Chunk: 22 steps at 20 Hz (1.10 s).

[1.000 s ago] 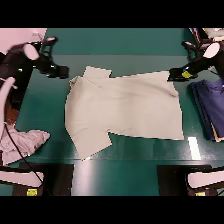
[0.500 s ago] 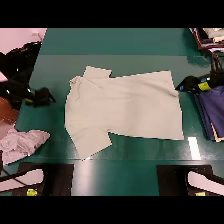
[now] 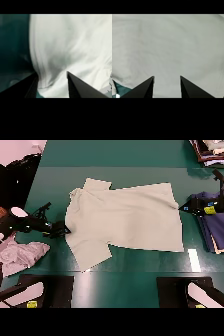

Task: Fold the shirts.

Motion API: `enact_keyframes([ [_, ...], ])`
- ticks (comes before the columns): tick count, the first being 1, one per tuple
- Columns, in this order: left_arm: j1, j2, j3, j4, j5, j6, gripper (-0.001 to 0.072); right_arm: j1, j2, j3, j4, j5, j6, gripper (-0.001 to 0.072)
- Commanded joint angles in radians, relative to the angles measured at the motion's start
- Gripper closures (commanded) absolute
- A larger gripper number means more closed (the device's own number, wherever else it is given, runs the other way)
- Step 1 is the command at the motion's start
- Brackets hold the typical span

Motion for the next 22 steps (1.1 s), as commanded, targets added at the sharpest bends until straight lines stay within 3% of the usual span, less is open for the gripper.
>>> enact_keyframes([
  [1,-0.061,0.002,-0.040,0.002,0.045,-0.001,0.0277,-0.003,0.047,-0.012,0.002,0.002,0.000,0.0327],
  [3,-0.066,0.002,-0.039,-0.026,0.049,-0.001,0.0290,-0.003,0.063,-0.013,-0.012,0.020,0.000,0.0327],
  [4,-0.066,0.002,-0.030,-0.028,0.047,0.000,0.0528,-0.010,0.066,-0.013,-0.035,0.040,0.000,0.0327],
  [5,-0.066,0.002,-0.014,-0.027,0.039,0.003,0.0680,-0.027,0.063,-0.014,-0.053,0.072,0.001,0.0327],
  [10,-0.066,0.002,0.111,-0.028,-0.047,0.011,0.0684,-0.232,0.065,-0.187,-0.211,0.153,0.000,0.0327],
  [15,-0.066,0.002,0.159,-0.036,-0.040,0.010,0.0684,-0.446,0.064,-0.444,-0.207,0.097,-0.042,0.0325],
  [22,-0.066,0.002,0.159,-0.036,-0.011,0.011,0.0683,-0.348,0.064,-0.571,-0.137,-0.041,-0.045,0.0325],
])
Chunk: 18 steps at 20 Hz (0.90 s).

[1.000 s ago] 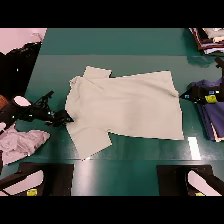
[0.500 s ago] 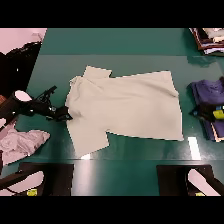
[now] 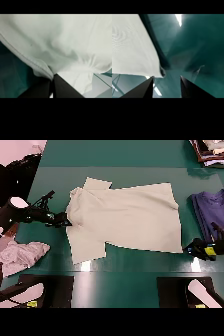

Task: Fold the shirts.

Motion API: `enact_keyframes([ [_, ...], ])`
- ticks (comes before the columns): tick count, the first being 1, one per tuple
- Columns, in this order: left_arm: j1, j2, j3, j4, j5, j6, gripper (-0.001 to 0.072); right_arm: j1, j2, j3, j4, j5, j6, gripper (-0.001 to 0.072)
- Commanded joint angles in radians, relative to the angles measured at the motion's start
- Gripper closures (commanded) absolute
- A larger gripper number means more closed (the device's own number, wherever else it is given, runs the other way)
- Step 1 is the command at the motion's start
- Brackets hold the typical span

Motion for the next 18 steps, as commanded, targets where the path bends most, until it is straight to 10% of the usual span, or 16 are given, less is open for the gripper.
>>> enact_keyframes([
  [1,0.000,0.001,0.003,-0.002,0.011,0.000,0.0684,0.060,0.000,-0.040,0.071,-0.087,-0.004,0.0325],
  [6,0.000,0.001,0.003,-0.001,0.003,0.000,0.0683,0.150,-0.099,-0.040,0.108,-0.068,-0.002,0.0354],
  [10,0.000,0.008,0.003,0.010,-0.028,0.023,0.0684,0.233,-0.142,-0.039,0.106,-0.061,-0.029,0.0694],
  [18,0.055,0.302,0.272,0.044,-0.080,-0.013,0.0684,0.334,0.085,0.376,0.109,-0.085,0.015,0.0695],
])
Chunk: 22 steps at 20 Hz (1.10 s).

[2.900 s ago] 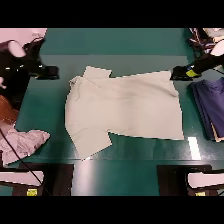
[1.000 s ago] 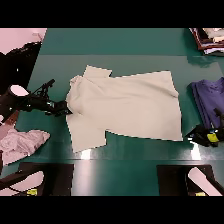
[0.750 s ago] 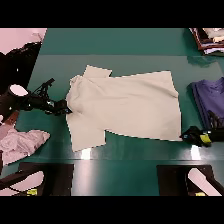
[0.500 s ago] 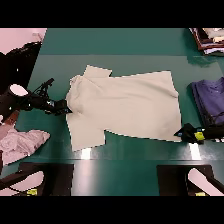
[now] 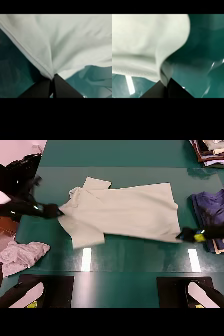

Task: Fold the shirts.

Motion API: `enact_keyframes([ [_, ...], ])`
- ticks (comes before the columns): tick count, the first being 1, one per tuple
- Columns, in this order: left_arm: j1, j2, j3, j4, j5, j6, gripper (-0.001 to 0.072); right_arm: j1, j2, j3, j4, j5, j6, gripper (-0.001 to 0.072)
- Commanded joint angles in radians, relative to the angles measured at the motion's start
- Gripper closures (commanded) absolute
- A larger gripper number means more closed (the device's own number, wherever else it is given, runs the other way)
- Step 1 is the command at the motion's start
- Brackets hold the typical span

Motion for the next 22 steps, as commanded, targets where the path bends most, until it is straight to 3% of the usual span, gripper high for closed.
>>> enact_keyframes([
  [1,0.019,0.128,0.223,0.006,-0.026,-0.022,0.0684,0.051,0.099,0.297,0.010,-0.037,0.031,0.0695],
  [7,0.019,0.172,0.870,0.003,-0.012,-0.091,0.0684,0.069,0.158,0.941,-0.038,-0.092,0.031,0.0695],
  [13,0.019,0.175,1.306,-0.010,0.086,-0.219,0.0684,0.069,0.197,1.309,-0.211,-0.067,0.041,0.0696],
  [17,0.019,0.167,1.286,-0.038,0.068,-0.232,0.0684,0.069,0.169,1.358,-0.262,0.018,0.054,0.0696],
  [22,0.019,0.137,0.848,-0.040,-0.033,-0.241,0.0684,0.070,0.023,1.175,-0.252,0.163,0.065,0.0696],
])
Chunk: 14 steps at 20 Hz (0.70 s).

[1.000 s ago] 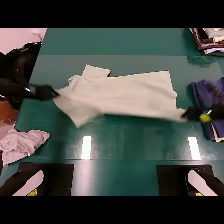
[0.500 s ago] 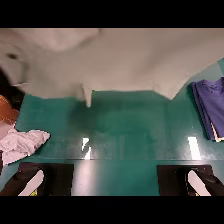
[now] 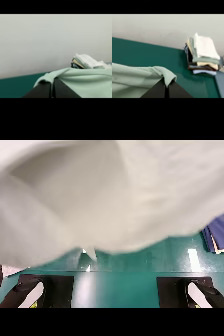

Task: Fold the shirts.

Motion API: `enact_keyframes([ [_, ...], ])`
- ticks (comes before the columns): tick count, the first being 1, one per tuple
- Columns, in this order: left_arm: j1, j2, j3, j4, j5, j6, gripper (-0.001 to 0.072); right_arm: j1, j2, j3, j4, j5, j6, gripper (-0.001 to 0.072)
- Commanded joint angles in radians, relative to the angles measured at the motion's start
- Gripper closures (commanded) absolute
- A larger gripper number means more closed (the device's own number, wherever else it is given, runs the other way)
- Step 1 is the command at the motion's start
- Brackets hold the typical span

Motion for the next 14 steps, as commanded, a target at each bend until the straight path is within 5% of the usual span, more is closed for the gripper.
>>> enact_keyframes([
  [1,0.001,-0.045,-0.291,-0.001,-0.106,0.000,0.0684,-0.001,-0.121,-0.112,-0.015,0.134,0.007,0.0696],
  [7,-0.004,-0.286,-0.745,0.004,-0.073,0.078,0.0684,0.021,-0.401,-0.349,-0.016,0.169,0.006,0.0696],
  [14,-0.082,-0.643,-0.674,-0.076,0.382,0.156,0.0684,0.068,-0.749,-0.269,-0.015,-0.066,0.012,0.0695],
])
